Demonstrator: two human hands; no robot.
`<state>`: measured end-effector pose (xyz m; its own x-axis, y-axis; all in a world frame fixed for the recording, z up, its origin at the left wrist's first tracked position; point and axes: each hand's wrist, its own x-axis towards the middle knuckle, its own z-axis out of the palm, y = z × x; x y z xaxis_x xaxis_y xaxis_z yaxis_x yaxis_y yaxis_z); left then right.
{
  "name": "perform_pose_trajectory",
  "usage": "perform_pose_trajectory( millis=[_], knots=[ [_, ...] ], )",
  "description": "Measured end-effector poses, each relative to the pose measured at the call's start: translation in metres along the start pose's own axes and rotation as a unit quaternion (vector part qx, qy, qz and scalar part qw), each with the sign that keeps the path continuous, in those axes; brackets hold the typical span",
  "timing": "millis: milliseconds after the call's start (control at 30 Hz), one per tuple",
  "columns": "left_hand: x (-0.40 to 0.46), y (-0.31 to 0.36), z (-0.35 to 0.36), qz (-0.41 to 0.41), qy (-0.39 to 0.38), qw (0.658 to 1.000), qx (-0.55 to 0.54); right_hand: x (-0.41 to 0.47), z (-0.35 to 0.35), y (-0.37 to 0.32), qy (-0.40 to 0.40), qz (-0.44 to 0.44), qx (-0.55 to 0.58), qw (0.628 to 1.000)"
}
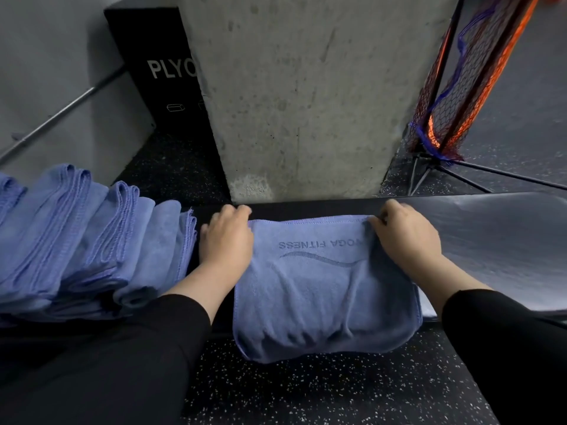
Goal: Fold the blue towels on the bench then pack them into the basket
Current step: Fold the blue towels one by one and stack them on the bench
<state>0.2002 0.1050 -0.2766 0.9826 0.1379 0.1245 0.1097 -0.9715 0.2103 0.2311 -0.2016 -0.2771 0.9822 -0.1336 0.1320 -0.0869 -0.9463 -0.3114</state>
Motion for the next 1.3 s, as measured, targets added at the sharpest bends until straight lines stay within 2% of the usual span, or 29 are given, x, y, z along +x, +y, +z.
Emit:
perform_pose_trajectory(
  millis=[67, 133, 200, 400, 500, 600, 700, 767, 1000, 1133, 1300],
  knots=[
    [0.002, 0.002, 0.004, 0.074, -0.029, 0.997, -0.021, 0.002, 0.002, -0.001, -0.014, -0.066, 0.009, 0.998],
    [0.003, 0.005, 0.008, 0.111, -0.075, 0.99, -0.045, 0.003, 0.003, -0.003, -0.077, -0.11, 0.0, 0.991],
    [0.006, 0.005, 0.012, 0.123, -0.095, 0.987, -0.04, 0.002, 0.002, -0.004, -0.108, -0.114, 0.0, 0.988],
    [0.009, 0.009, 0.002, 0.128, -0.085, 0.988, -0.013, 0.006, -0.004, -0.008, -0.138, -0.103, -0.033, 0.985],
    [0.002, 0.009, -0.005, 0.139, -0.066, 0.988, -0.024, -0.001, -0.013, -0.008, -0.132, -0.127, 0.019, 0.983],
    [-0.004, 0.005, -0.018, 0.154, -0.033, 0.983, -0.096, -0.011, -0.033, -0.007, -0.114, -0.143, 0.092, 0.979],
    [-0.012, 0.002, -0.041, 0.149, -0.005, 0.971, -0.187, -0.023, -0.058, -0.008, -0.101, -0.155, 0.118, 0.976],
    [-0.019, 0.003, -0.058, 0.146, 0.013, 0.968, -0.205, -0.032, -0.076, -0.008, -0.094, -0.161, 0.128, 0.974],
    [-0.065, 0.011, -0.12, 0.141, 0.0, 0.961, -0.237, -0.075, -0.145, -0.01, -0.051, -0.145, 0.192, 0.969],
    [-0.095, 0.007, -0.159, 0.139, -0.002, 0.96, -0.243, -0.107, -0.189, -0.017, -0.027, -0.191, 0.185, 0.964],
    [-0.125, -0.008, -0.201, 0.157, -0.016, 0.965, -0.211, -0.145, -0.242, -0.029, -0.017, -0.272, 0.056, 0.96]
  ],
)
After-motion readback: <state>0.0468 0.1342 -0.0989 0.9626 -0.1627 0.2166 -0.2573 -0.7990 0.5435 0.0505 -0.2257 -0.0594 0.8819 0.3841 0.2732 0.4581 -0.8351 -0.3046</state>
